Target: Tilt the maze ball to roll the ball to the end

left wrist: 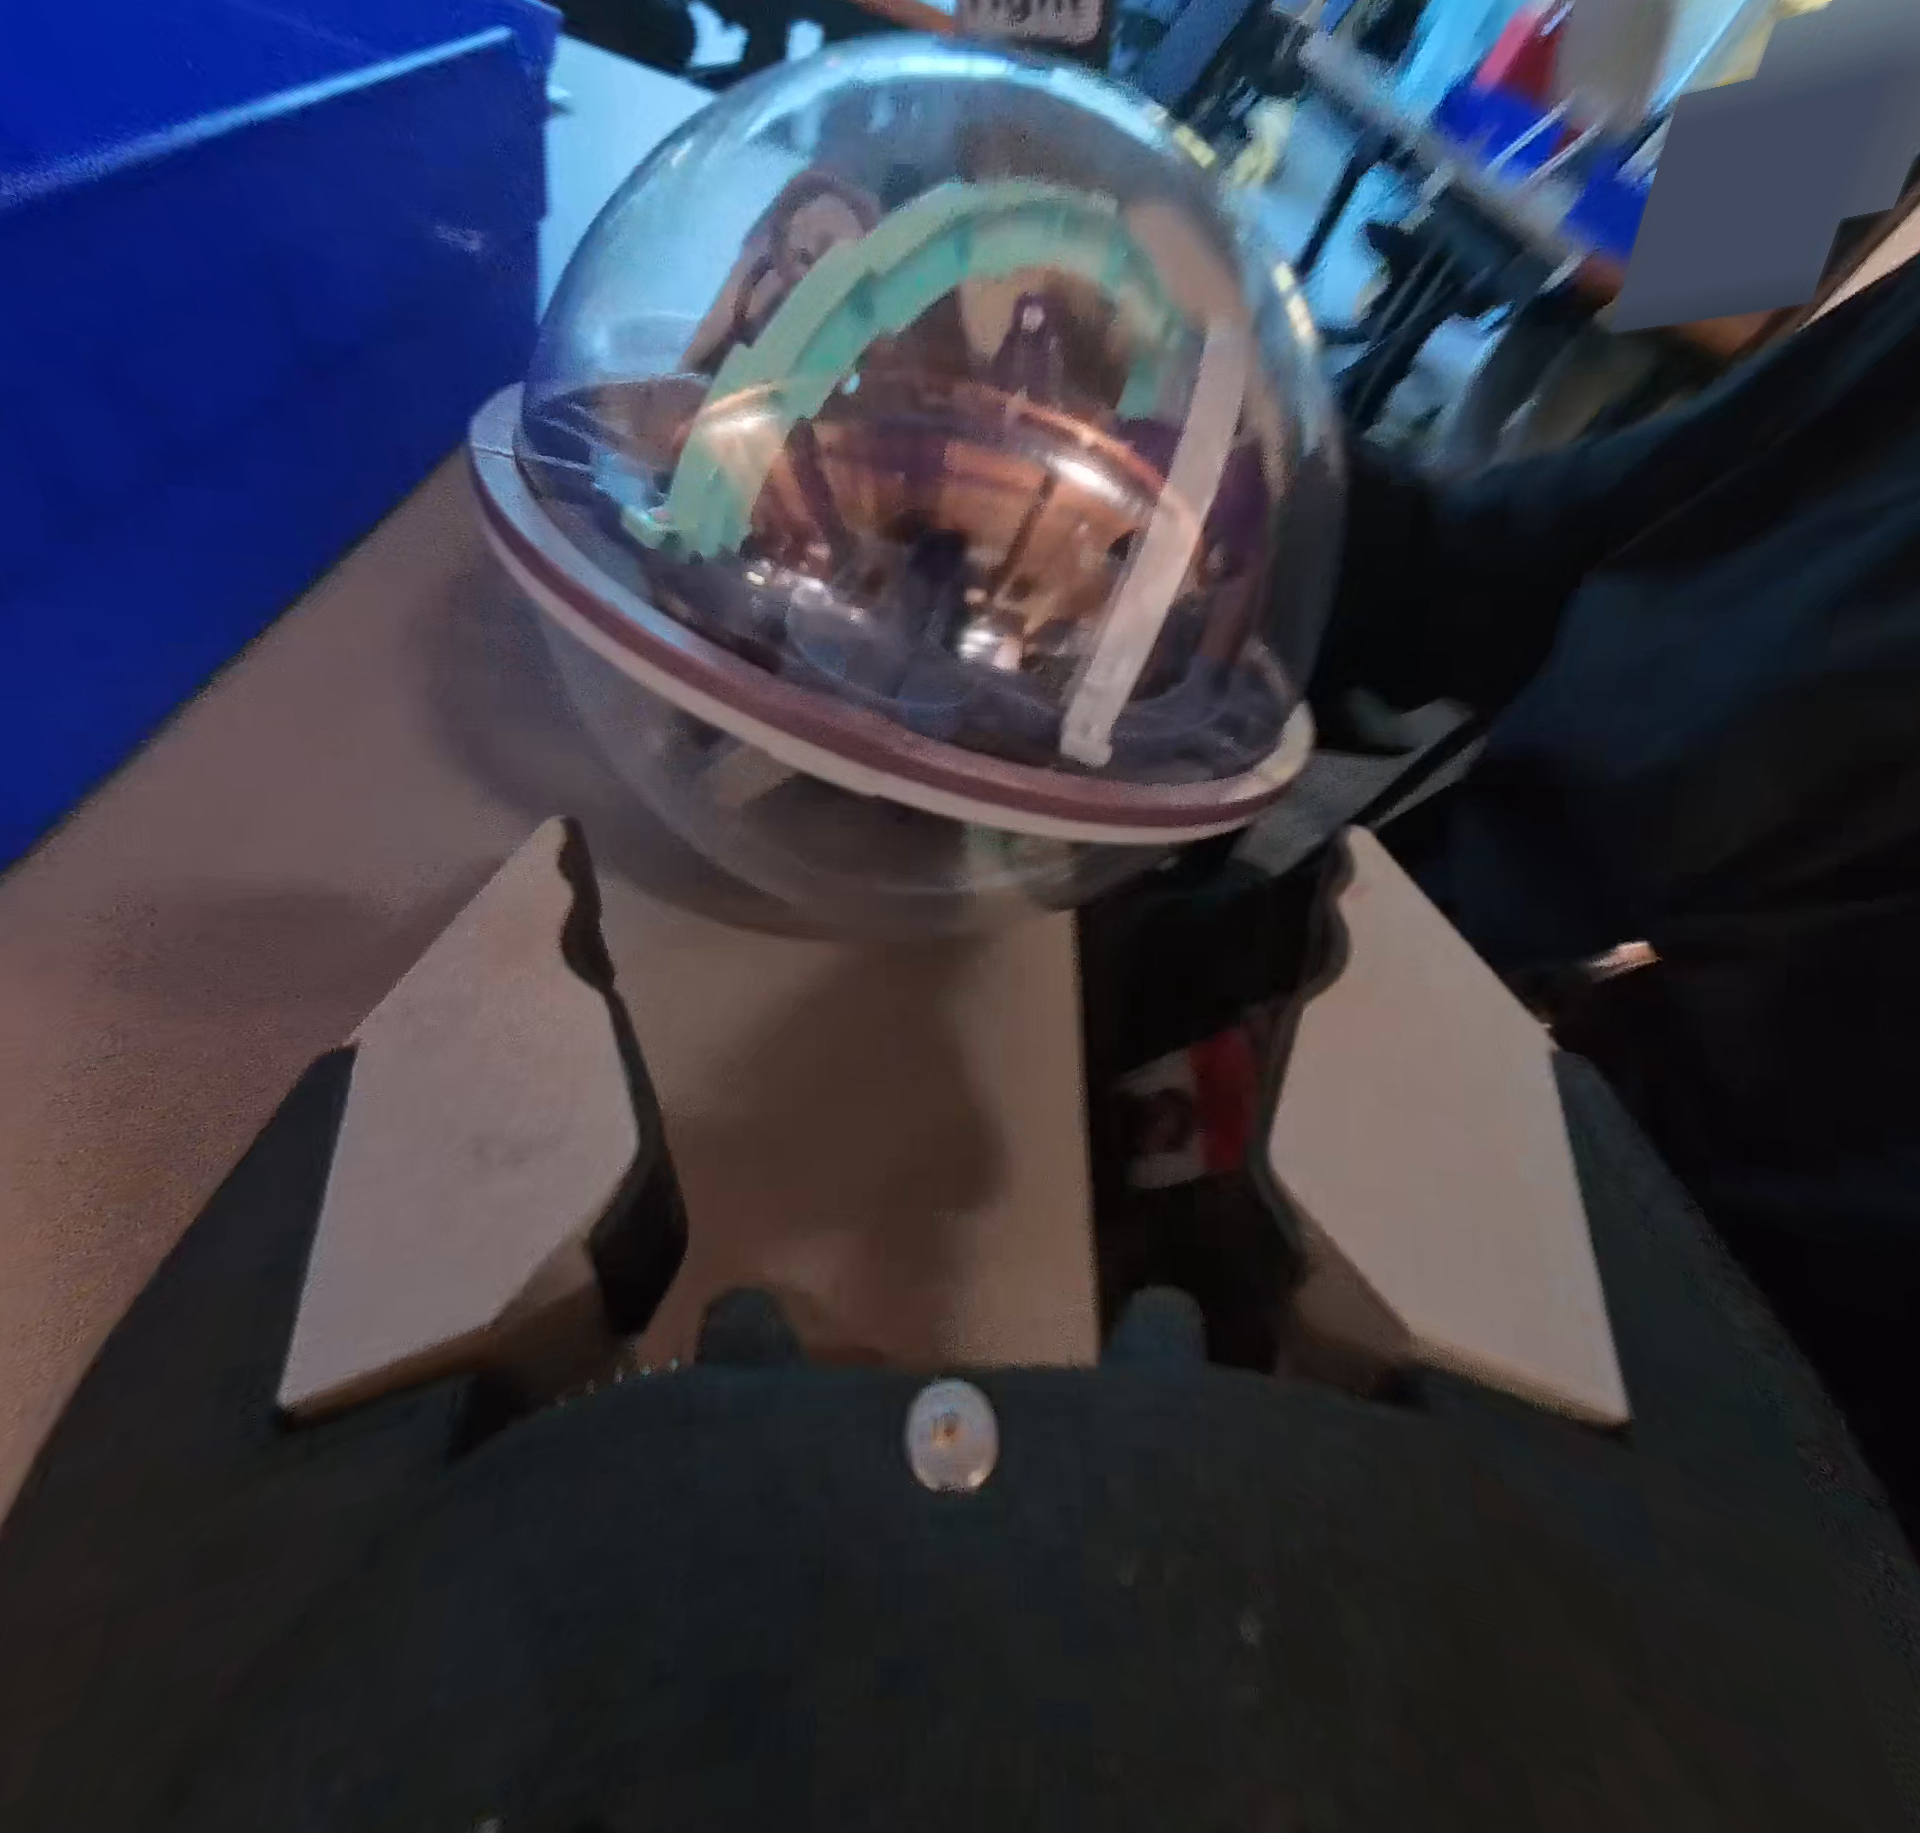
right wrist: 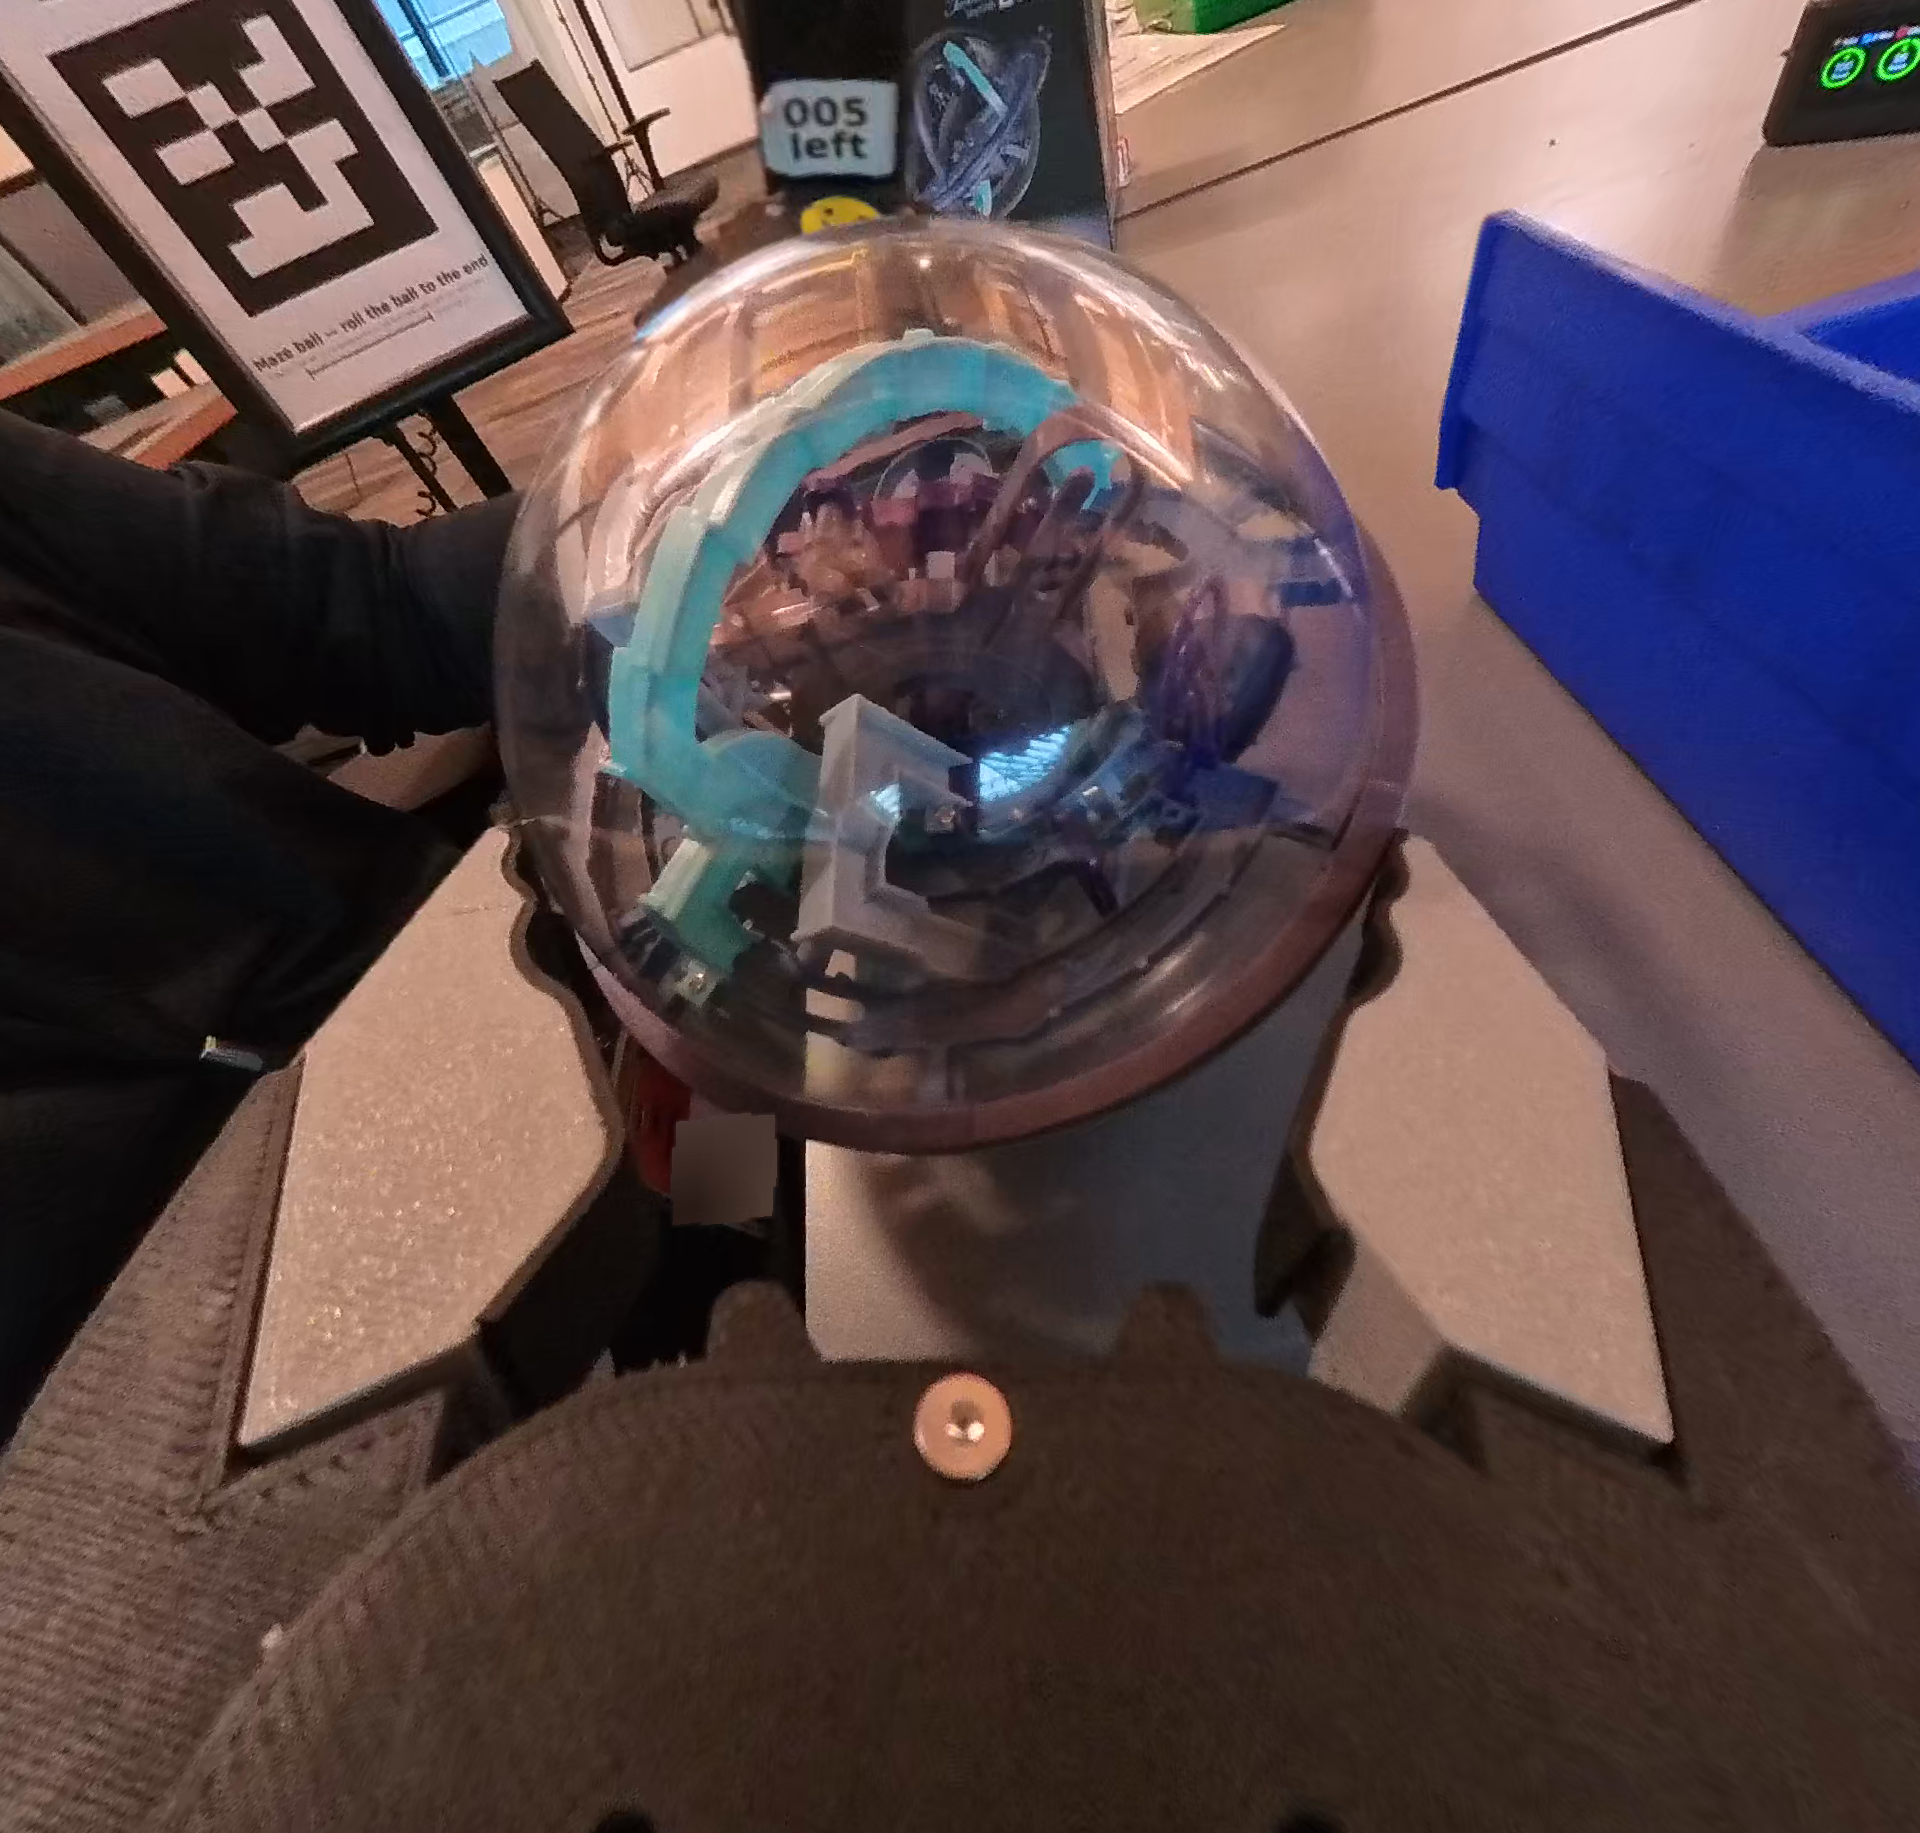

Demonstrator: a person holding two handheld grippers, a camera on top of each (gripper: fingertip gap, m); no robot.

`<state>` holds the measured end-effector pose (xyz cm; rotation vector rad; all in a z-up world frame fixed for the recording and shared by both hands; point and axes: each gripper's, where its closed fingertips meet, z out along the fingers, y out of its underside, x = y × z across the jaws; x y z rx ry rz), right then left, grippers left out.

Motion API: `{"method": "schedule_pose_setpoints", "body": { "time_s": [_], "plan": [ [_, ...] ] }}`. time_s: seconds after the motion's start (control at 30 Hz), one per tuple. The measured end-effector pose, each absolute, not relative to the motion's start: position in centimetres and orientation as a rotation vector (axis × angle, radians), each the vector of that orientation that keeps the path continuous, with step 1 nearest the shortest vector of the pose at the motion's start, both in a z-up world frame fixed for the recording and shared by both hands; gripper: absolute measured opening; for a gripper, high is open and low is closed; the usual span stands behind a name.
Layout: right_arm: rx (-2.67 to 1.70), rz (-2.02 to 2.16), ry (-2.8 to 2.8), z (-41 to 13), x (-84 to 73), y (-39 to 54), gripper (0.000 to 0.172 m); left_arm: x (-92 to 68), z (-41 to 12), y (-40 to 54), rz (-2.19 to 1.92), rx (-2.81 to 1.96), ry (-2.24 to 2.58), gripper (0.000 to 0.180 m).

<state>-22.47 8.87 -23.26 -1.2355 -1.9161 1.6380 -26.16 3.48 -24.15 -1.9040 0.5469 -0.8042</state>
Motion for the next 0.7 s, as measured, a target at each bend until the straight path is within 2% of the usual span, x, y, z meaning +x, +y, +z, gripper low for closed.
{"method": "schedule_pose_setpoints", "body": {
  "time_s": [0.03, 0.1, 0.23, 0.3, 0.37, 0.5, 0.6, 0.7],
  "plan": [
    [-1.233, 1.641, -1.91, -23.1, -22.5, 8.9, 0.148, -25.9, -23.9, 3.3, -0.882, -1.897, 0.53, 0.133],
    [-1.249, 1.636, -1.902, -23.0, -22.7, 9.0, 0.147, -25.6, -24.4, 3.5, -0.932, -1.906, 0.515, 0.127],
    [-1.361, 1.553, -1.917, -23.2, -21.4, 10.8, 0.144, -25.3, -25.1, 3.4, -0.943, -1.95, 0.529, 0.132],
    [-1.434, 1.634, -1.929, -23.0, -19.9, 11.0, 0.143, -25.7, -24.5, 3.4, -0.946, -1.925, 0.508, 0.129],
    [-1.491, 1.69, -1.941, -23.4, -19.3, 11.2, 0.131, -26.0, -23.9, 3.5, -0.981, -1.903, 0.472, 0.126],
    [-1.558, 1.858, -1.946, -24.4, -20.5, 9.6, 0.128, -25.0, -25.1, 3.8, -1.074, -1.958, 0.451, 0.123],
    [-1.606, 2.043, -2.036, -25.1, -20.8, 6.8, 0.143, -23.9, -26.0, 3.7, -1.094, -2.017, 0.473, 0.131],
    [-1.573, 2.07, -1.991, -24.9, -21.7, 6.1, 0.148, -23.7, -26.5, 3.6, -1.032, -2.046, 0.495, 0.141]
  ]
}}
